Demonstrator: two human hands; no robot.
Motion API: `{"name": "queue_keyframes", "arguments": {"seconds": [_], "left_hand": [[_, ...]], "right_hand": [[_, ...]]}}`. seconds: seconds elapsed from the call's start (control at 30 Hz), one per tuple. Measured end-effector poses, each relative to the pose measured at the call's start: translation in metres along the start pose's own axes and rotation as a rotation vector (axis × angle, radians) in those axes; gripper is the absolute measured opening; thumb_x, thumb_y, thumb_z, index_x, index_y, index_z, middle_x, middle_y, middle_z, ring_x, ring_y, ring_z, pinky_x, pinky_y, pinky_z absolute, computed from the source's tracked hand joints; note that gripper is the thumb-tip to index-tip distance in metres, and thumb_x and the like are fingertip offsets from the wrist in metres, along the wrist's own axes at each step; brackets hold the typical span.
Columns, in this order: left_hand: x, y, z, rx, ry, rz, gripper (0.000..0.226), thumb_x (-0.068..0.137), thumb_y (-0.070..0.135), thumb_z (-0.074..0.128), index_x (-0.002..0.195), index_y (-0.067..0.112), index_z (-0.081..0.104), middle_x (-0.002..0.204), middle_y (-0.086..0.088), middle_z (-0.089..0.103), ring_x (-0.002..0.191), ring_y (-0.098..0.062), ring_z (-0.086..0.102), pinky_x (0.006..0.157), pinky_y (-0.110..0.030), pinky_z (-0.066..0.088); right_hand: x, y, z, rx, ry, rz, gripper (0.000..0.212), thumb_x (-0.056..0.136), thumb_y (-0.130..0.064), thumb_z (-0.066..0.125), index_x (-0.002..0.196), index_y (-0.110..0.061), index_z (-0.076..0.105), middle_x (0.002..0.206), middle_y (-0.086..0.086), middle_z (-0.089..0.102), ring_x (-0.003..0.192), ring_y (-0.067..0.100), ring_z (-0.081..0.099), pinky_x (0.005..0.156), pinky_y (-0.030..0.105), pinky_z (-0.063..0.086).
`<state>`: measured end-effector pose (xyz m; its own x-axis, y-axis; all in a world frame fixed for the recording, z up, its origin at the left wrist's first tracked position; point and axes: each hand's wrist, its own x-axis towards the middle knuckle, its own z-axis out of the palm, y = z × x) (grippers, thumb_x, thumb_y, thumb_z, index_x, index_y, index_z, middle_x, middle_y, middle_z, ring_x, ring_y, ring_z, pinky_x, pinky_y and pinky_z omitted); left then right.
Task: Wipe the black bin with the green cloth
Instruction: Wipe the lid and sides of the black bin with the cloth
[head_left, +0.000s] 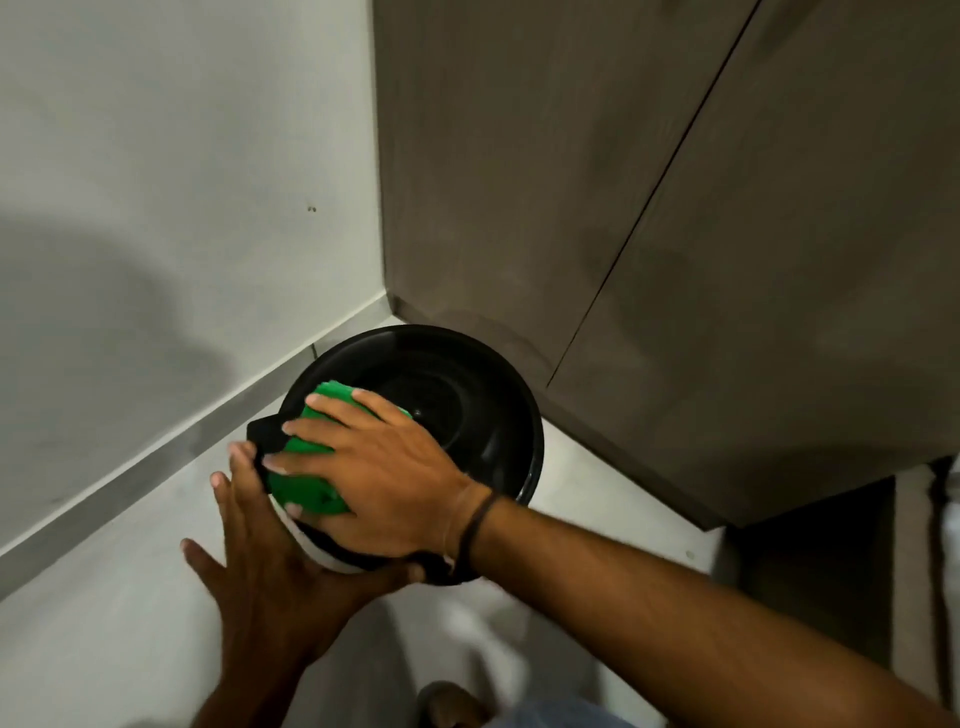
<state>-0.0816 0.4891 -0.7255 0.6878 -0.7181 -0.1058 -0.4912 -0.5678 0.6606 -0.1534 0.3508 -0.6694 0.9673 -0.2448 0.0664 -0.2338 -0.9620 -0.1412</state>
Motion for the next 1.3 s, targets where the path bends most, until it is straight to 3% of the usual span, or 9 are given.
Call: {"name": "queue_keyframes", "arguments": {"seconds": [0.37, 0.8, 0.9, 0.97, 1.03, 1.1, 1.17, 1.23, 1.3], "left_hand": [[0.001, 0.002, -0.008, 0.054, -0.058, -0.003, 0.182, 0.017, 0.112, 0.062, 0.167, 0.037, -0.007, 0.179, 0.013, 0.0, 0.166, -0.025, -0.005, 0.122, -0.081, 0.004], [0.005, 0.003, -0.007, 0.191, -0.068, -0.004, 0.177, 0.028, 0.118, 0.047, 0.17, 0.029, -0.008, 0.181, 0.002, -0.004, 0.166, -0.03, -0.005, 0.121, -0.08, 0.005], [0.003, 0.01, -0.011, 0.21, -0.121, -0.018, 0.177, 0.031, 0.117, 0.049, 0.171, 0.022, -0.005, 0.181, -0.001, -0.005, 0.166, -0.034, -0.003, 0.119, -0.083, 0.006], [0.002, 0.02, -0.023, 0.221, -0.213, -0.059, 0.177, 0.033, 0.118, 0.045, 0.171, 0.017, -0.003, 0.18, -0.004, -0.007, 0.166, -0.035, -0.004, 0.118, -0.085, 0.007], [0.002, 0.031, -0.039, 0.255, -0.294, -0.1, 0.178, 0.033, 0.119, 0.035, 0.17, 0.014, -0.005, 0.18, -0.006, -0.012, 0.165, -0.036, -0.008, 0.119, -0.086, 0.007], [-0.003, 0.042, -0.059, 0.322, -0.355, -0.104, 0.177, 0.032, 0.118, 0.033, 0.169, 0.015, -0.012, 0.177, -0.009, -0.022, 0.164, -0.038, -0.015, 0.12, -0.084, 0.001], [-0.007, 0.064, -0.089, 0.313, -0.357, -0.147, 0.174, 0.04, 0.108, 0.06, 0.168, 0.019, -0.018, 0.175, -0.01, -0.027, 0.163, -0.037, -0.019, 0.121, -0.075, -0.005], [-0.015, 0.1, -0.125, 0.14, -0.358, -0.278, 0.144, 0.066, 0.078, 0.083, 0.171, 0.022, 0.003, 0.18, -0.012, -0.006, 0.166, -0.035, 0.0, 0.128, -0.067, 0.01], [-0.021, 0.166, -0.183, -0.38, -0.475, -0.5, 0.066, 0.091, 0.057, 0.076, 0.148, 0.03, 0.056, 0.165, -0.017, 0.046, 0.146, -0.031, 0.05, 0.121, -0.055, 0.04]], "right_hand": [[-0.034, 0.063, -0.011, 0.096, 0.131, 0.419, 0.059, 0.106, -0.058, 0.042, 0.163, -0.039, 0.039, 0.173, -0.007, 0.036, 0.165, 0.021, 0.018, 0.134, 0.044, 0.008], [-0.115, -0.045, -0.009, 0.741, 0.193, 0.711, 0.05, 0.102, -0.054, 0.045, 0.151, -0.051, 0.044, 0.17, -0.029, 0.026, 0.162, -0.007, -0.003, 0.132, 0.028, -0.008], [-0.104, -0.047, -0.038, 1.113, 0.226, 0.834, 0.042, 0.105, -0.037, 0.05, 0.146, -0.04, 0.056, 0.166, -0.021, 0.041, 0.162, -0.005, 0.013, 0.133, 0.026, 0.009], [-0.097, -0.052, -0.067, 1.493, 0.227, 1.009, 0.037, 0.107, -0.023, 0.056, 0.143, -0.02, 0.064, 0.158, -0.002, 0.058, 0.157, 0.013, 0.039, 0.12, 0.021, 0.039], [-0.092, -0.06, -0.103, 1.845, 0.264, 1.266, 0.042, 0.101, -0.016, 0.058, 0.138, 0.001, 0.066, 0.137, 0.021, 0.073, 0.138, 0.039, 0.062, 0.108, 0.038, 0.056], [-0.092, -0.068, -0.143, 2.037, 0.239, 1.458, 0.04, 0.106, -0.012, 0.054, 0.137, 0.011, 0.063, 0.132, 0.036, 0.07, 0.132, 0.052, 0.062, 0.116, 0.059, 0.046], [-0.089, -0.068, -0.193, 2.134, 0.176, 1.541, 0.041, 0.109, -0.012, 0.05, 0.138, 0.016, 0.06, 0.134, 0.041, 0.065, 0.134, 0.054, 0.058, 0.123, 0.062, 0.035], [-0.094, -0.069, -0.247, 2.222, 0.17, 1.468, 0.042, 0.112, -0.006, 0.043, 0.141, 0.022, 0.053, 0.117, 0.045, 0.069, 0.122, 0.055, 0.064, 0.123, 0.062, 0.031], [-0.094, -0.073, -0.31, 2.278, 0.188, 1.471, 0.041, 0.112, -0.002, 0.036, 0.142, 0.023, 0.05, 0.093, 0.038, 0.074, 0.107, 0.052, 0.071, 0.117, 0.061, 0.035]]}}
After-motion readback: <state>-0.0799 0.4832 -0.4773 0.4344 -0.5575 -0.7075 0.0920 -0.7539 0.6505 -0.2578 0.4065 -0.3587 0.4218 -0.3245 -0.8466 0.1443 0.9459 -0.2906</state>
